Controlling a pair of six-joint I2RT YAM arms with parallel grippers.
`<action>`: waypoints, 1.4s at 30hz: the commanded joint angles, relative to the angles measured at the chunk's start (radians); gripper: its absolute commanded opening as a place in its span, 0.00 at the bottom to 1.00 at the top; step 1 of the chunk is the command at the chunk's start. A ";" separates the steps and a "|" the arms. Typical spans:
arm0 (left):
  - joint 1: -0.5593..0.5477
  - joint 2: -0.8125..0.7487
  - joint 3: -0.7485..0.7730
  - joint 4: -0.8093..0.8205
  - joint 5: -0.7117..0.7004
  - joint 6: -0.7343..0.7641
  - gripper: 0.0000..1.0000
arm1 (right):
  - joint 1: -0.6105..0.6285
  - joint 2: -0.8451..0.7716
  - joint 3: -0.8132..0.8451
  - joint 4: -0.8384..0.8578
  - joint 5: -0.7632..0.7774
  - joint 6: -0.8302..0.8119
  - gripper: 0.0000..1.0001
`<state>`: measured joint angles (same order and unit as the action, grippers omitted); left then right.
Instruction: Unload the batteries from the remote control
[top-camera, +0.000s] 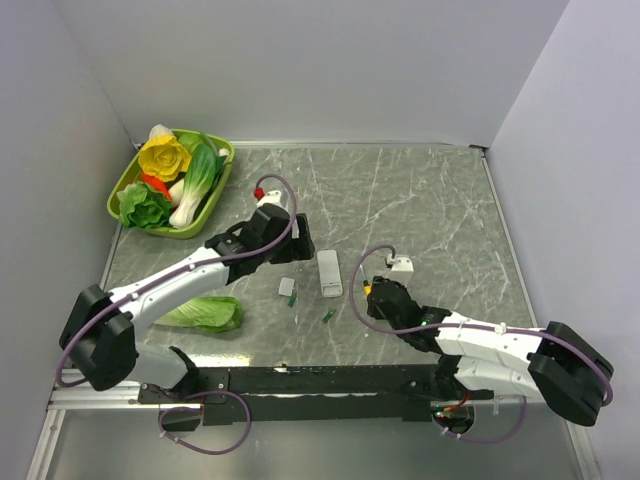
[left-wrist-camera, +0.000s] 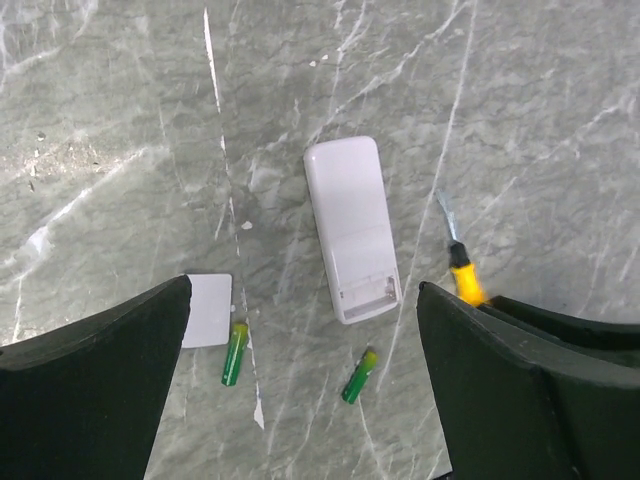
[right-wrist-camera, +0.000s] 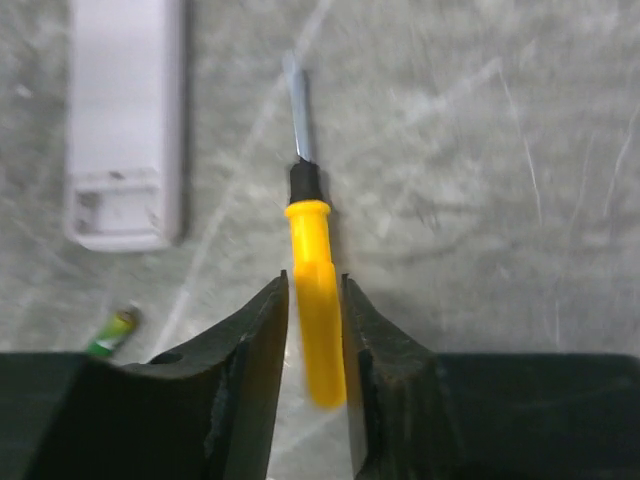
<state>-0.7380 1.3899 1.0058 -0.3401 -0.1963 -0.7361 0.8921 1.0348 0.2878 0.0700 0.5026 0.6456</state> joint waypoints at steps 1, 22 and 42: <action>0.003 -0.087 -0.027 0.069 0.031 0.027 0.99 | -0.001 0.007 -0.024 -0.021 -0.021 0.088 0.38; 0.002 -0.512 -0.338 0.486 0.322 0.101 0.99 | 0.010 -0.472 0.266 -0.532 -0.168 -0.101 1.00; 0.031 -1.014 -0.592 0.458 0.228 0.053 0.99 | 0.008 -0.814 0.217 -0.567 -0.210 -0.129 1.00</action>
<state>-0.7055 0.4122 0.4355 0.0982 0.0719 -0.6739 0.8944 0.2375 0.5175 -0.4690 0.2726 0.5297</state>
